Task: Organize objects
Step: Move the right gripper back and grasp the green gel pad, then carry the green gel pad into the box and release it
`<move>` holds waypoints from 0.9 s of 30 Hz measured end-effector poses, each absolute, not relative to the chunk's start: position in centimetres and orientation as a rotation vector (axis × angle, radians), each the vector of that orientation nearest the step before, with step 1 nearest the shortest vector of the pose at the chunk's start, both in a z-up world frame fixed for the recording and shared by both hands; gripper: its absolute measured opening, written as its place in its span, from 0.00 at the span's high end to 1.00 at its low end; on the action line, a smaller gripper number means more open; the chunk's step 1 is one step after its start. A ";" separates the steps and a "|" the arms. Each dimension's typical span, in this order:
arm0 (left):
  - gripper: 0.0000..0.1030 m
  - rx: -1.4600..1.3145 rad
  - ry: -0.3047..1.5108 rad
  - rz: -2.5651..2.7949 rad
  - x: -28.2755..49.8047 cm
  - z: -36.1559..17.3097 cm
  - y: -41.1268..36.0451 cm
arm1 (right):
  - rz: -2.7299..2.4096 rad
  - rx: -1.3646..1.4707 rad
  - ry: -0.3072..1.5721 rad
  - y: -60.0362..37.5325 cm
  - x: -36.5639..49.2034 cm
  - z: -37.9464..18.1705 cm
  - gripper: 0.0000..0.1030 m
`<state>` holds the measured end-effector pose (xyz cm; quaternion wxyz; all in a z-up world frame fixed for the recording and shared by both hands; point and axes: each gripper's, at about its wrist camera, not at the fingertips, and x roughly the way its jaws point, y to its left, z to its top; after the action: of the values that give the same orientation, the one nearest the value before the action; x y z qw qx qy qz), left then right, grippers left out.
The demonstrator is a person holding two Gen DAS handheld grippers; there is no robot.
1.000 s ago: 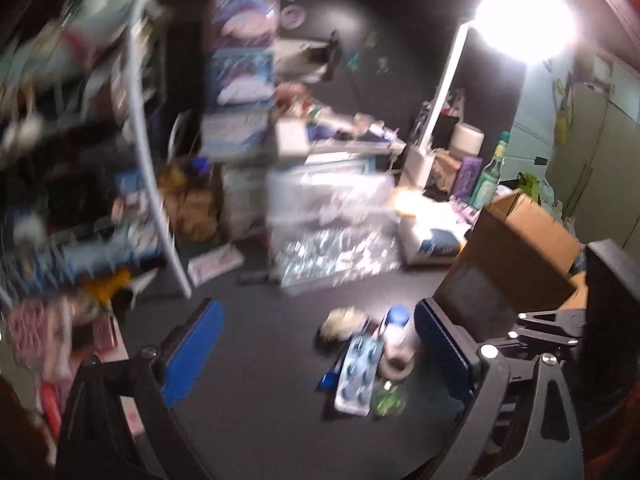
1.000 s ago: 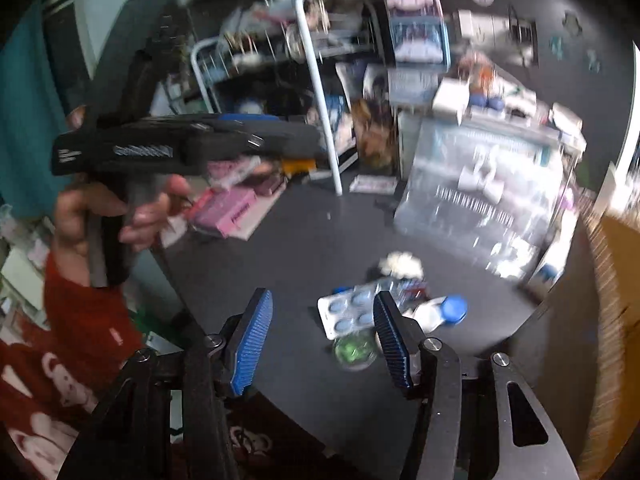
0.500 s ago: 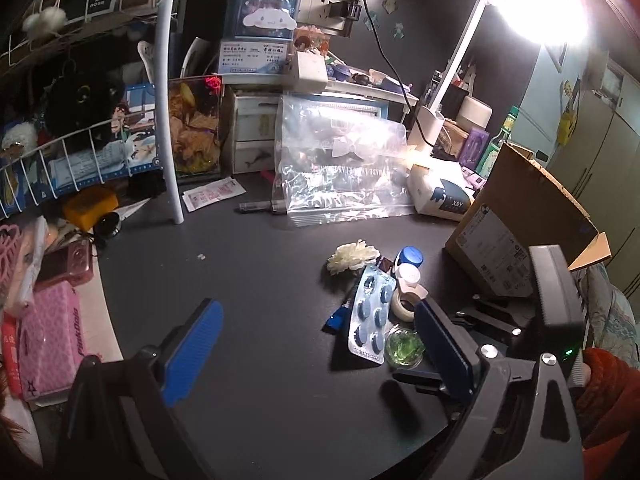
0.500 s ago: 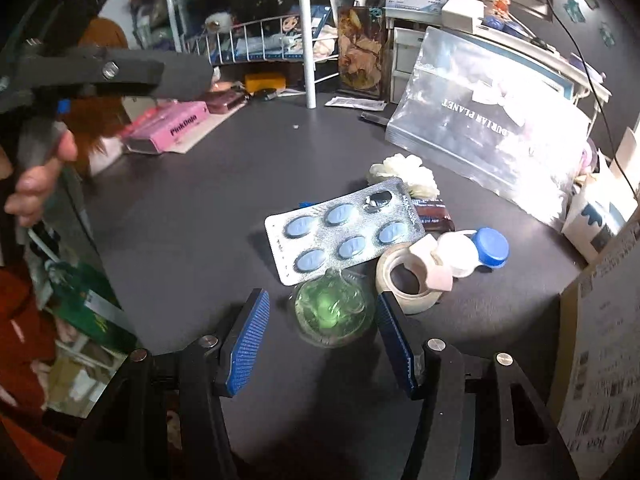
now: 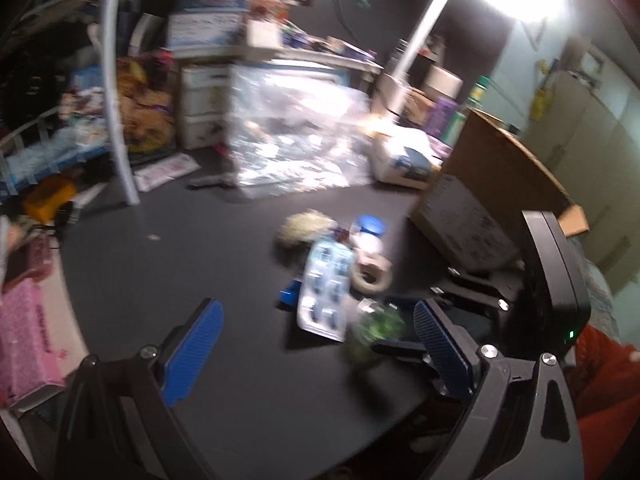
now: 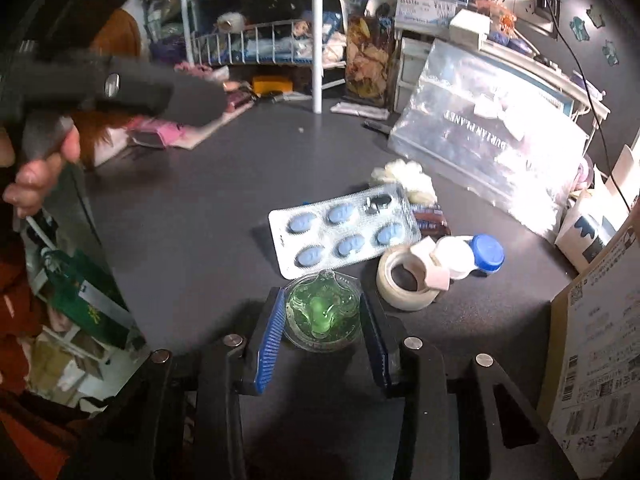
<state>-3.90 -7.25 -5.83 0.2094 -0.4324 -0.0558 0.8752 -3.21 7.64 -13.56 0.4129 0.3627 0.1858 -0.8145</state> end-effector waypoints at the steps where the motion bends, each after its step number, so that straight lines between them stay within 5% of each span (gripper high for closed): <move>1: 0.08 -1.210 -0.169 2.384 -4.0 -5.7 -6.9 | -2.045 0.900 0.459 7.7 -3.1 -13.1 0.67; 6: 0.13 -1.210 -0.218 2.231 -4.4 -3.8 -5.9 | -2.031 0.768 0.467 7.3 -2.0 -9.1 0.67; 8: 0.27 -1.212 -0.235 2.188 -4.6 -2.8 -5.7 | -2.032 0.710 0.480 7.2 -1.5 -7.5 0.67; 17: 0.60 -1.162 -0.252 2.126 -5.7 1.8 -4.6 | -2.053 0.528 0.507 7.5 -0.8 -1.4 0.67; 27: 0.66 -1.130 -0.174 2.096 -8.6 5.6 -0.7 | -2.137 0.505 0.518 9.9 -2.2 2.2 0.67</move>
<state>-8.59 -0.65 5.57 0.3681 -0.4400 -0.0678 0.8163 -2.24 9.87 2.19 0.4285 0.2022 0.2073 -0.8559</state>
